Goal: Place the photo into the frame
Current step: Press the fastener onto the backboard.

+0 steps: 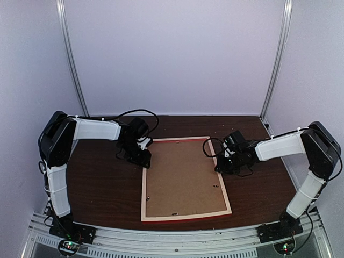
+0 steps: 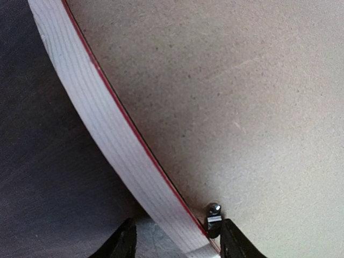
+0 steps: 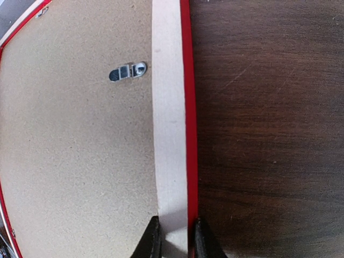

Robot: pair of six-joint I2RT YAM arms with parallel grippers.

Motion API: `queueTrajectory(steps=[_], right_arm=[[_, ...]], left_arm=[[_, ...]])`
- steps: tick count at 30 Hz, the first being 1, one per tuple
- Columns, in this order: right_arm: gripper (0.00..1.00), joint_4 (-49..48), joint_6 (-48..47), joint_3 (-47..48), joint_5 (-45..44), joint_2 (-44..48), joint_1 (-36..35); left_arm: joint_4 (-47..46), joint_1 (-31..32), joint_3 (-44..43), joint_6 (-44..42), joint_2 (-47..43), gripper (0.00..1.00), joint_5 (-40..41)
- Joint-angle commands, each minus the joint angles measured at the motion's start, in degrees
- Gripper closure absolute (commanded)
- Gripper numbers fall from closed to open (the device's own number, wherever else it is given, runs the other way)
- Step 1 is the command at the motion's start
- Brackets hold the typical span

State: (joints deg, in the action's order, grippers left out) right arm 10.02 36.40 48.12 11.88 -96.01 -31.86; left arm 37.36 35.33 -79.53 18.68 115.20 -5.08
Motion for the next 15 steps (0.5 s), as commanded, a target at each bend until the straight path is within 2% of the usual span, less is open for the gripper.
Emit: queueTrajectory(steps=[1,10,15], right_arm=[[0.94,2.43,1.57,-0.05,1.57,-1.28,-0.4],[0.95,2.45,1.18,0.22,1.95,-1.95,-0.4],[0.94,2.58,0.92,0.27,1.91,-1.95,-0.39]], left_arm=[[-1.34,-0.92,-0.77,-0.7,1.26,0.48,-0.4],[-5.7,-1.77,1.37,-0.05,-0.09,0.6,-0.96],[-6.03,-2.35,1.37,-0.48,-0.29,0.62,-1.82]])
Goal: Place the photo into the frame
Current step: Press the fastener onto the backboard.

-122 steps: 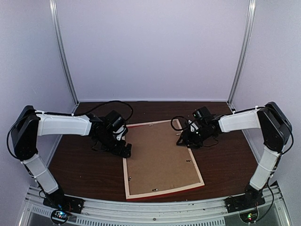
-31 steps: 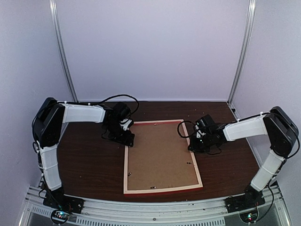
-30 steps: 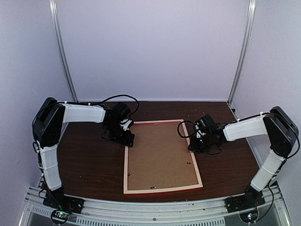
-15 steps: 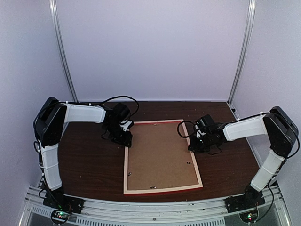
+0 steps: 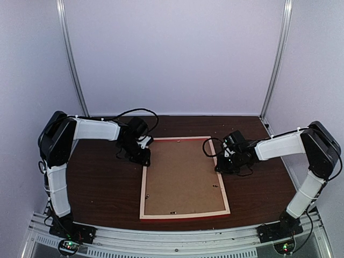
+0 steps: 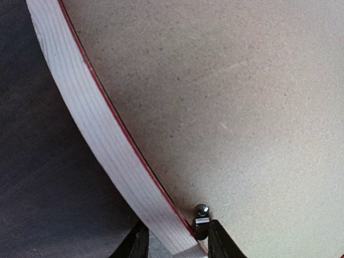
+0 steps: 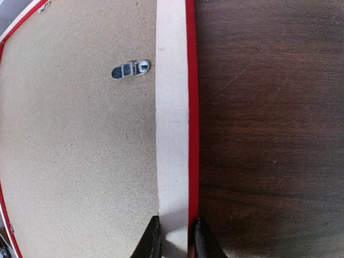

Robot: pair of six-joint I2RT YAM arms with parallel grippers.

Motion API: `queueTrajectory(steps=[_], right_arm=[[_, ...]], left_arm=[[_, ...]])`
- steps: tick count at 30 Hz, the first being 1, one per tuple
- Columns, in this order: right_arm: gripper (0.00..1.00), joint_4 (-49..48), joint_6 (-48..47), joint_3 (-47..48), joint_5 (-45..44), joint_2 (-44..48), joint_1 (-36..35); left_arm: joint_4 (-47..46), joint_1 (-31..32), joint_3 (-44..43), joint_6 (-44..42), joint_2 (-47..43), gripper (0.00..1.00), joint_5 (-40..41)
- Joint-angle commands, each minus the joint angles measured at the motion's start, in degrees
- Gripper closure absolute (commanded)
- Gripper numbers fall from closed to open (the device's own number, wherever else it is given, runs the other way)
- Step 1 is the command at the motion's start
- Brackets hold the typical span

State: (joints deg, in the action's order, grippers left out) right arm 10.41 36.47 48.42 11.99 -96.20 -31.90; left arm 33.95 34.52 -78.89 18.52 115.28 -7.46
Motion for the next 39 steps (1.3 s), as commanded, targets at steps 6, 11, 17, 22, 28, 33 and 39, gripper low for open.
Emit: queueTrajectory(steps=[6,11,17,22,28,33,39], right_arm=[[0.94,2.15,0.74,0.48,2.18,-2.55,-0.27],[0.94,2.26,0.58,0.95,2.51,-2.9,-0.32],[0.94,2.1,0.56,0.8,2.64,-3.11,-0.33],[0.94,1.8,0.63,0.62,2.75,-3.17,-0.31],[0.94,1.63,0.76,0.53,2.8,-3.39,-0.34],[0.94,1.34,0.87,0.62,2.95,-3.59,-0.28],[0.94,1.26,0.82,0.36,2.82,-3.7,-0.35]], left_arm=[[-4.14,-1.65,1.18,0.69,-1.72,0.42,-1.86],[-4.69,-2.25,1.3,1.42,-2.56,0.3,-0.97],[-3.12,-2.36,0.06,1.84,-1.76,0.28,3.28],[-0.25,-2.36,-1.81,1.69,-0.38,0.28,6.05],[1.26,-2.36,-2.21,1.52,0.18,0.28,6.59],[2.57,-2.2,-3.29,1.25,1.51,0.28,5.64],[4.37,-1.68,-5.06,1.39,3.54,0.28,4.64]])
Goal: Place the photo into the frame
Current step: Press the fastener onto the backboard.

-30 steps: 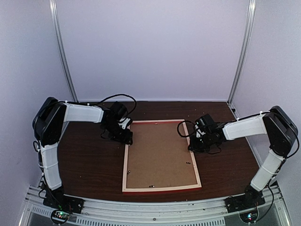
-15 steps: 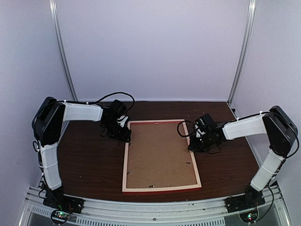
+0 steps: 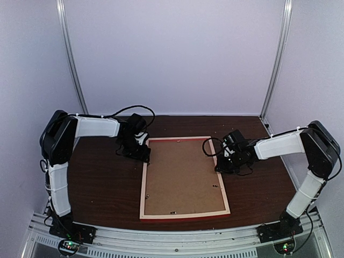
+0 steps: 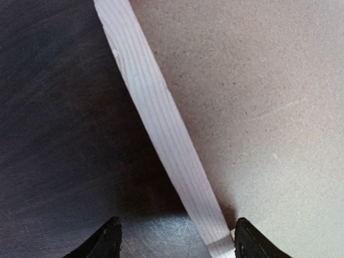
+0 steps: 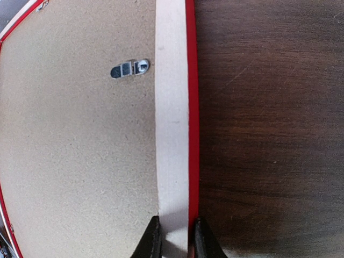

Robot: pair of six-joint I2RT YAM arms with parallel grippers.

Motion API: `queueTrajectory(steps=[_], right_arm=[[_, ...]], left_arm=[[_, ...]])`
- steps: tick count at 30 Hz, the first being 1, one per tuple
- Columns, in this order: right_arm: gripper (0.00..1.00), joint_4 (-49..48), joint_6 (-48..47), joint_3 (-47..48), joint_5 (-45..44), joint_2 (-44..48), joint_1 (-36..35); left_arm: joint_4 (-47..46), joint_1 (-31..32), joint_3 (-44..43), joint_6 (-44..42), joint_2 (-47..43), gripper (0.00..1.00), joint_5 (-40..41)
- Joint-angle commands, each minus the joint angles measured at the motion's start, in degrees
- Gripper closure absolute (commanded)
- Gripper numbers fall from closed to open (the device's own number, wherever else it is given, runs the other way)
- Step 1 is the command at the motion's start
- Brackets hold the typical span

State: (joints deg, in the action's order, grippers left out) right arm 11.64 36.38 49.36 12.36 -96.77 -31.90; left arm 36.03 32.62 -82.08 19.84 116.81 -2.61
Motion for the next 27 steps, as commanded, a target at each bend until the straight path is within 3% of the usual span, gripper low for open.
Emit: queueTrajectory(steps=[1,9,27], right_arm=[[0.94,-0.04,0.95,-0.58,2.55,-3.26,-0.31],[0.94,-0.46,1.21,-0.67,2.64,-3.43,-0.35],[0.94,-1.12,1.59,-1.02,2.81,-3.5,-0.3]], left_arm=[[2.66,0.29,-2.12,0.23,2.28,0.28,-0.3],[6.73,0.99,-2.03,1.39,1.9,0.28,-1.43],[5.92,2.27,0.47,2.34,0.63,0.28,-6.66]])
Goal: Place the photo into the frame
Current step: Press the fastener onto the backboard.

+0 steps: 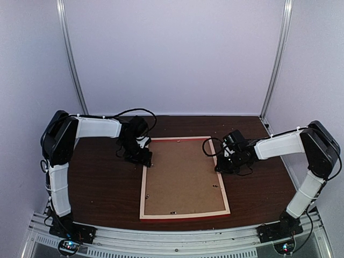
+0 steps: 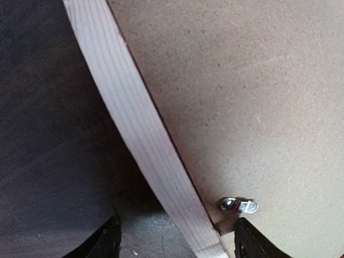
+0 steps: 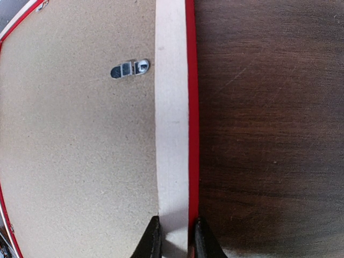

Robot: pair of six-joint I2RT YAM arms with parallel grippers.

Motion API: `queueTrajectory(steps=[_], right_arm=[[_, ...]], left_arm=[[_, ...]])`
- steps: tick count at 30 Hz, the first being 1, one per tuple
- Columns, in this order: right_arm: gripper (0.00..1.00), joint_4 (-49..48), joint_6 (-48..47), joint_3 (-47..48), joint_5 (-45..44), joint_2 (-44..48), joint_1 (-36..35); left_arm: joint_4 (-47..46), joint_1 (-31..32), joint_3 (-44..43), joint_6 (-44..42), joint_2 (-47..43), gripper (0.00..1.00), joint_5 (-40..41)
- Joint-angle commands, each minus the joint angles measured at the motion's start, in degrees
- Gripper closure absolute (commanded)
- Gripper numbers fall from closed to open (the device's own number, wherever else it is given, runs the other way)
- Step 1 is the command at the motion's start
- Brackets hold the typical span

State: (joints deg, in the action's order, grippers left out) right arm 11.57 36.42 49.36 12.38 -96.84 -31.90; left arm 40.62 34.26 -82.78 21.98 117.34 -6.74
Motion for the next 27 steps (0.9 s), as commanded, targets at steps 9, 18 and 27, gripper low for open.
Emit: queueTrajectory(steps=[9,18,27], right_arm=[[0.94,-0.73,1.12,-0.85,2.73,-3.14,-0.4],[0.94,-0.56,1.06,-0.59,2.82,-3.43,-0.44],[0.94,-0.75,0.99,-0.5,2.99,-3.85,-0.44]], left_arm=[[-0.1,0.63,-1.4,-0.52,2.46,0.27,-2.57],[-0.5,0.63,-4.37,-0.83,5.06,0.27,-1.89],[-1.14,0.54,-5.62,-0.02,6.21,0.35,0.54]])
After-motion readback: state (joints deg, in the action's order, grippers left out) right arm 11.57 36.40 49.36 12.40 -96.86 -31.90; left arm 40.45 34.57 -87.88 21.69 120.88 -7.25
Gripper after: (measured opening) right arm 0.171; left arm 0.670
